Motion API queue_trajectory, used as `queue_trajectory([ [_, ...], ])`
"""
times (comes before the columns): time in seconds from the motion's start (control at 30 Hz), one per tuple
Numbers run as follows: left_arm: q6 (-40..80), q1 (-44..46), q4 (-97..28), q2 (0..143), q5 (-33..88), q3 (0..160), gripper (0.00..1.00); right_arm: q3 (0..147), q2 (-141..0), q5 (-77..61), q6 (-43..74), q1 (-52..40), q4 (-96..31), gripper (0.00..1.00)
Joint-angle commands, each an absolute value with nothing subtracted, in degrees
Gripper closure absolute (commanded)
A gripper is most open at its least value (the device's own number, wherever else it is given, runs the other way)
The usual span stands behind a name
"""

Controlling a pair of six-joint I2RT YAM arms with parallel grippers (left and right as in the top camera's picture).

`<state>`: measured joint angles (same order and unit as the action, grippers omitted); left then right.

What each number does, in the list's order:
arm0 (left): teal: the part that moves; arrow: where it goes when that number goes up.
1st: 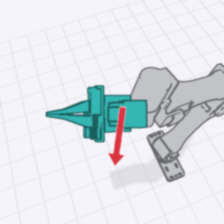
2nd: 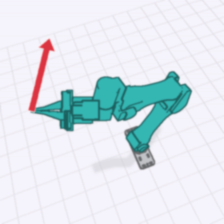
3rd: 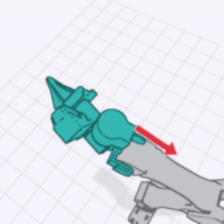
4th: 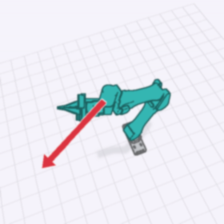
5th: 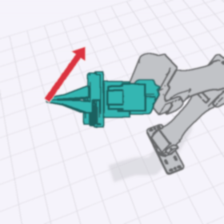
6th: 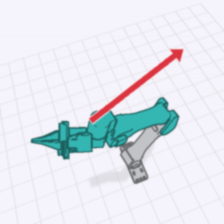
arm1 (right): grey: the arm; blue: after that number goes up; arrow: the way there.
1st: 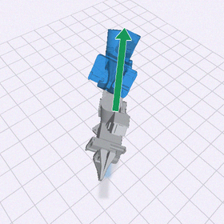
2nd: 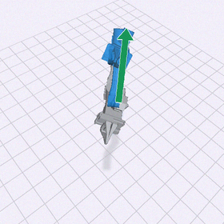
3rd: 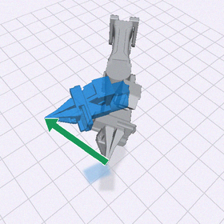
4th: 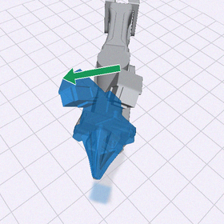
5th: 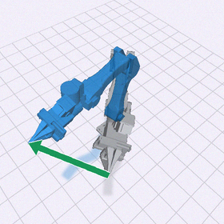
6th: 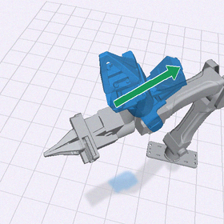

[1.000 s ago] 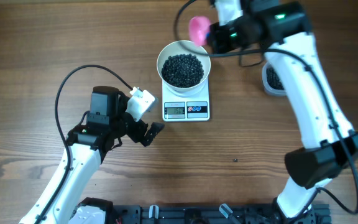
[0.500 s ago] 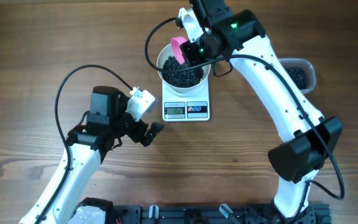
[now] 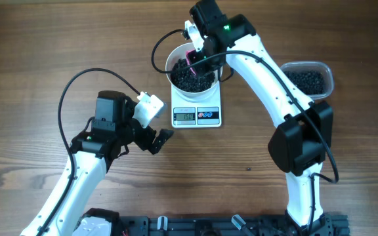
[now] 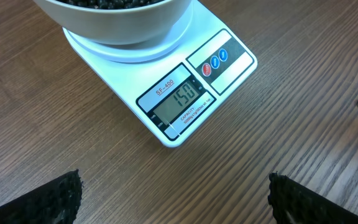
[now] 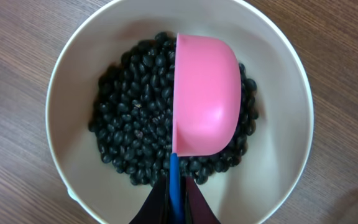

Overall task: Scoop item into bowl and weigh 150g on scale
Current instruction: 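Tip the scoop inside the white bowl with the right gripper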

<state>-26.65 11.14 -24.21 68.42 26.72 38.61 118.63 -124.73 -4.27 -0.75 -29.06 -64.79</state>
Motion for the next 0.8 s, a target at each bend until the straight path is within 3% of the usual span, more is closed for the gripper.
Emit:
queue_trajectory([
  [0.0,-26.33,11.00,-24.23,68.49,27.59,38.24,0.00,118.74,-127.35,-3.22,-1.48,-29.08,-64.14,0.96],
  [0.77,-26.33,11.00,-24.23,68.49,27.59,38.24,0.00,118.91,-127.04,-12.91,-1.26,-26.22,-65.39,0.96],
])
